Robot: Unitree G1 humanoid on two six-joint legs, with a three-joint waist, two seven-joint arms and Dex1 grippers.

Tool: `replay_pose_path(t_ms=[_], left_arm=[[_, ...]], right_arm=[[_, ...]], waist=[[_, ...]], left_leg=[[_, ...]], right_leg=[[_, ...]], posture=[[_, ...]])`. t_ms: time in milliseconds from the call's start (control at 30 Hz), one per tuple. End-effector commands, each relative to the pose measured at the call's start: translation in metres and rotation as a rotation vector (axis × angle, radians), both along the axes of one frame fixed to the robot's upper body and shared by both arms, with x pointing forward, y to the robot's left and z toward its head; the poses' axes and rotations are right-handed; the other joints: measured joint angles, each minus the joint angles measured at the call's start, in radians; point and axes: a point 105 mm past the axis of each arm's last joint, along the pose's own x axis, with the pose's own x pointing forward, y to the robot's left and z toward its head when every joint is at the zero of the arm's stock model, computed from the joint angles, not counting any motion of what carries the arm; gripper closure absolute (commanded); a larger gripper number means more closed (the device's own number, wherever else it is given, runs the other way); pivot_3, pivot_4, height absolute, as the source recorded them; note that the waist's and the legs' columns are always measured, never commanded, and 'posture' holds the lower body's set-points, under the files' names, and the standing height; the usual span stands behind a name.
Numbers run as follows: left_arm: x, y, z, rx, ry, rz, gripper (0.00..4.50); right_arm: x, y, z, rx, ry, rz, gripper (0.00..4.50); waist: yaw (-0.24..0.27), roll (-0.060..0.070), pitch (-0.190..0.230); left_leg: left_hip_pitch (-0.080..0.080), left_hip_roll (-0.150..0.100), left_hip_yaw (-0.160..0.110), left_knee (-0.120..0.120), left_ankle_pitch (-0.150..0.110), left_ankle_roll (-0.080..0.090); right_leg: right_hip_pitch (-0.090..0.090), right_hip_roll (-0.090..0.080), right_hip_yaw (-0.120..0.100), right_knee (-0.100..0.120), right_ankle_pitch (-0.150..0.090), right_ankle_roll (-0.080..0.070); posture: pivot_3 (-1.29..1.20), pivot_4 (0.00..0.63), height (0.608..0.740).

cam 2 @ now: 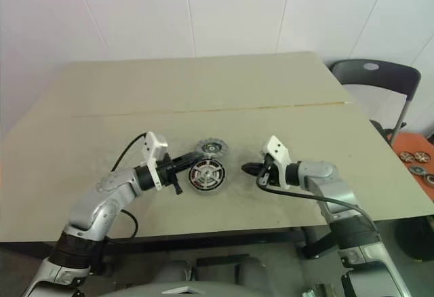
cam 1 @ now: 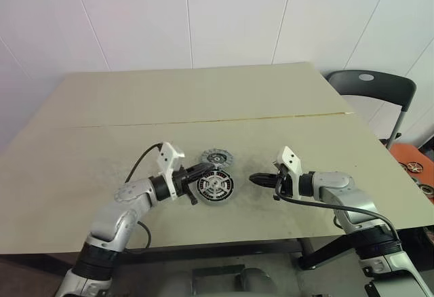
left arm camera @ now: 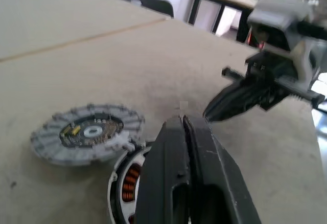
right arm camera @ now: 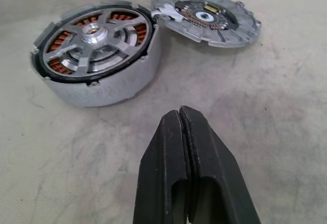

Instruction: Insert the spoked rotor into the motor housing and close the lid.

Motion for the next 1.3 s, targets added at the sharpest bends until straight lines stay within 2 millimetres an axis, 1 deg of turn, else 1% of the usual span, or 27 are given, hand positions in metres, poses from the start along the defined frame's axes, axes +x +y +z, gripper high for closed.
replay_pose_path(t_ms=[33, 100, 167, 233, 333, 400, 433, 467, 600, 667, 733, 800, 900, 933, 1000, 1033, 1133, 1233, 1267, 1300], left_arm=[[-0.003, -0.012, -0.023, 0.077, 0.028, -0.041, 4.47], [-0.010, -0.018, -0.037, 0.068, 0.116, -0.059, 4.47], [-0.014, -0.017, -0.051, 0.110, 0.168, -0.065, 4.47], [-0.009, -0.011, -0.056, 0.165, 0.166, -0.030, 4.47], [-0.001, -0.004, -0.055, 0.202, 0.125, 0.014, 4.47], [0.002, -0.001, -0.049, 0.184, 0.108, 0.025, 4.47], [0.003, 0.002, -0.045, 0.175, 0.090, 0.033, 4.47], [0.003, 0.005, -0.040, 0.168, 0.064, 0.038, 4.47], [-0.007, 0.014, -0.016, 0.109, -0.007, -0.007, 4.47], [-0.009, 0.023, -0.004, 0.069, -0.040, 0.004, 4.47], [-0.008, 0.036, -0.001, 0.091, -0.090, 0.039, 4.47], [-0.008, 0.048, 0.002, 0.126, -0.162, 0.071, 4.47], [-0.015, 0.064, 0.009, 0.113, -0.236, 0.112, 4.47], [-0.017, 0.067, 0.010, 0.106, -0.244, 0.128, 4.47], [-0.021, 0.074, 0.009, 0.091, -0.242, 0.160, 4.50], [-0.024, 0.078, 0.005, 0.104, -0.238, 0.175, 4.50], [-0.027, 0.085, -0.002, 0.136, -0.241, 0.198, 4.50], [-0.026, 0.086, -0.002, 0.128, -0.249, 0.219, 4.50], [-0.025, 0.086, -0.005, 0.134, -0.243, 0.227, 4.50], [-0.024, 0.085, -0.008, 0.145, -0.242, 0.230, 4.50]], right_arm=[[0.007, 0.005, 0.012, 0.013, -0.055, 0.006, 4.50], [0.008, 0.006, 0.011, 0.014, -0.058, 0.003, 4.50], [0.009, 0.007, 0.012, 0.018, -0.063, 0.000, 4.50], [0.010, 0.007, 0.013, 0.020, -0.068, -0.005, 4.50], [0.011, 0.006, 0.013, 0.017, -0.073, -0.013, 4.50], [0.012, 0.005, 0.014, 0.018, -0.078, -0.016, 4.50], [0.013, 0.006, 0.017, 0.030, -0.083, -0.016, 4.50], [0.014, 0.006, 0.020, 0.041, -0.086, -0.016, 4.50], [0.015, 0.008, 0.024, 0.031, -0.103, 0.006, 4.50], [0.013, 0.017, 0.027, 0.018, -0.125, 0.068, 4.50], [0.010, 0.031, 0.037, 0.030, -0.149, 0.147, 4.50], [0.006, 0.044, 0.047, 0.024, -0.162, 0.240, 4.50], [-0.004, 0.060, 0.046, -0.086, -0.172, 0.435, 4.50], [-0.006, 0.063, 0.046, -0.103, -0.171, 0.476, 4.50], [-0.007, 0.064, 0.044, -0.145, -0.172, 0.532, 4.11], [-0.003, 0.062, 0.039, -0.193, -0.182, 0.546, 3.91], [0.004, 0.052, 0.025, -0.335, -0.212, 0.600, 2.98], [0.005, 0.048, 0.025, -0.398, -0.232, 0.683, 1.93], [0.007, 0.048, 0.027, -0.419, -0.247, 0.701, 1.64], [0.010, 0.048, 0.028, -0.439, -0.259, 0.710, 1.24]], waist=[[0.000, 0.000, 0.000], [0.000, 0.000, 0.000], [0.003, 0.001, -0.002], [0.003, 0.002, -0.002], [0.003, 0.002, -0.003], [0.002, 0.002, -0.003], [0.000, 0.002, -0.003], [-0.001, 0.002, -0.002], [-0.011, 0.002, -0.002], [-0.008, 0.003, -0.002], [-0.005, 0.003, -0.001], [-0.006, 0.004, -0.001], [-0.006, 0.004, 0.000], [-0.005, 0.004, 0.000], [0.001, 0.004, 0.000], [0.002, 0.004, 0.000], [0.002, 0.004, 0.000], [0.000, 0.004, 0.000], [-0.001, 0.004, 0.000], [-0.001, 0.004, 0.000]], left_leg=[[0.000, 0.000, 0.000, 0.000, 0.000, 0.000], [0.000, 0.000, -0.001, -0.001, 0.000, 0.000], [0.000, 0.000, -0.001, 0.000, 0.000, 0.000], [0.001, 0.000, -0.001, 0.000, 0.000, 0.000], [0.002, 0.000, -0.001, 0.002, 0.000, 0.000], [0.002, 0.000, -0.001, 0.004, 0.000, 0.000], [0.003, 0.000, -0.001, 0.004, 0.000, 0.000], [0.003, 0.000, -0.001, 0.005, 0.000, 0.000], [0.003, 0.001, -0.001, 0.007, 0.000, 0.000], [0.001, 0.001, -0.002, 0.006, 0.000, 0.000], [-0.001, 0.002, -0.003, 0.006, 0.000, 0.000], [-0.001, 0.002, -0.003, 0.006, 0.000, 0.000], [0.000, 0.002, -0.002, 0.006, 0.000, 0.000], [0.000, 0.002, -0.003, 0.006, 0.000, 0.000], [-0.001, 0.003, -0.003, 0.006, 0.000, 0.000], [-0.001, 0.003, -0.003, 0.005, 0.000, 0.000], [-0.001, 0.002, -0.003, 0.006, 0.000, 0.000], [-0.001, 0.001, -0.002, 0.007, 0.000, 0.000], [-0.001, 0.001, -0.002, 0.007, 0.000, 0.000], [-0.001, 0.001, -0.002, 0.007, 0.000, 0.000]], right_leg=[[0.000, 0.000, 0.000, 0.000, 0.000, 0.000], [0.000, 0.000, 0.000, 0.000, 0.000, 0.000], [0.000, 0.000, 0.000, 0.000, 0.000, 0.001], [0.001, 0.000, -0.001, 0.000, 0.000, 0.001], [0.003, 0.000, -0.001, 0.000, 0.001, 0.001], [0.004, 0.000, -0.001, 0.000, 0.001, 0.002], [0.005, 0.000, -0.001, 0.000, -0.002, 0.005], [0.006, 0.000, -0.001, 0.001, -0.002, 0.004], [0.006, 0.000, 0.000, 0.002, -0.002, 0.004], [0.003, 0.001, 0.000, 0.003, -0.002, 0.004], [0.000, 0.000, 0.000, 0.003, 0.001, 0.006], [0.000, 0.000, 0.000, 0.003, 0.002, 0.003], [0.000, 0.000, 0.001, 0.003, 0.002, 0.002], [0.000, 0.000, 0.001, 0.003, 0.001, 0.001], [0.000, -0.001, 0.001, 0.002, 0.001, 0.001], [0.000, -0.002, 0.000, 0.002, 0.001, 0.002], [0.000, -0.003, 0.000, 0.002, 0.001, 0.001], [0.001, -0.004, 0.000, 0.002, 0.001, 0.001], [0.001, -0.003, 0.000, 0.002, 0.001, 0.001], [0.001, -0.003, 0.000, 0.002, 0.001, 0.001]], posture=[[0.00, 0.000, 0.740], [0.00, 0.000, 0.740], [0.00, 0.000, 0.740], [0.00, 0.000, 0.740], [0.00, 0.000, 0.740], [0.00, 0.000, 0.740], [0.00, 0.000, 0.740], [0.00, 0.000, 0.740], [0.00, 0.000, 0.740], [0.00, 0.000, 0.740], [0.00, 0.000, 0.740], [0.00, 0.000, 0.740], [0.00, 0.000, 0.740], [0.00, 0.000, 0.740], [0.00, 0.000, 0.740], [0.00, 0.000, 0.740], [0.00, 0.000, 0.740], [0.00, 0.000, 0.740], [0.00, 0.000, 0.740], [0.00, 0.000, 0.740]])
